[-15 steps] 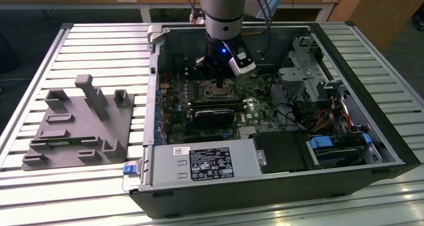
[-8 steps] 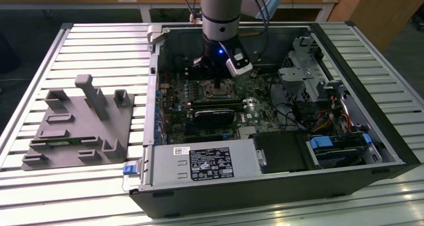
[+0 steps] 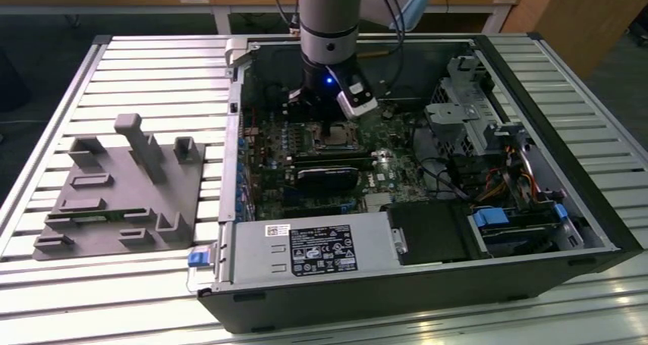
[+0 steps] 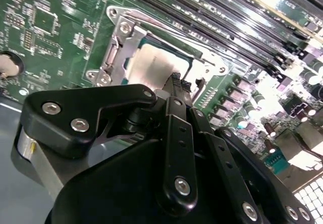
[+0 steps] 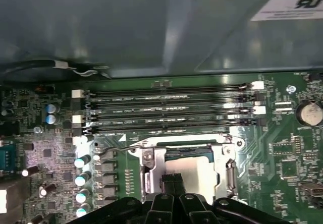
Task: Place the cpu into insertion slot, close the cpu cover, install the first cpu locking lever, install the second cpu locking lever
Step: 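Close the cpu cover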
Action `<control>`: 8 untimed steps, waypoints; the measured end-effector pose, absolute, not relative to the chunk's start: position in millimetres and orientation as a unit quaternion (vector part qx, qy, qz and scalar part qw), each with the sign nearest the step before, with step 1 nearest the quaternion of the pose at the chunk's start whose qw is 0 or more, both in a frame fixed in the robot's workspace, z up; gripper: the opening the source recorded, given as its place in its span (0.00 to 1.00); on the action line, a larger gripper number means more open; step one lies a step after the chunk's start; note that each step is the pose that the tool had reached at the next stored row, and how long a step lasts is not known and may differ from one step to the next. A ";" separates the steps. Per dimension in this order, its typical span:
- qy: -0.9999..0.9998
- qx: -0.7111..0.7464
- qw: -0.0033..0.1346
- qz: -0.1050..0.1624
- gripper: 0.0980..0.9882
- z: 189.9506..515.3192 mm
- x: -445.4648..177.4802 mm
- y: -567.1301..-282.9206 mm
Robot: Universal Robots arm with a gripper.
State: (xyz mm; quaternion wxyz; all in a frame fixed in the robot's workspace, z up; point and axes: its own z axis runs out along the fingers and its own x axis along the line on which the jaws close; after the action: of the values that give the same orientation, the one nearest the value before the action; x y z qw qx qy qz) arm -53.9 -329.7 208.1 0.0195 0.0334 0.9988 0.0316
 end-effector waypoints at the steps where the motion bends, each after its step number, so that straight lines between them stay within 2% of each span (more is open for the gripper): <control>1: 0.999 0.033 0.019 0.033 0.01 207.8 -54.6 -329.7; 8: 0.998 0.034 0.019 0.047 0.01 206.4 -56.8 -331.3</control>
State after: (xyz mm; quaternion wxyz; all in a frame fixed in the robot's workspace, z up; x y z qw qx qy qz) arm -56.8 -331.3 206.4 0.0190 0.0338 0.9981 0.0473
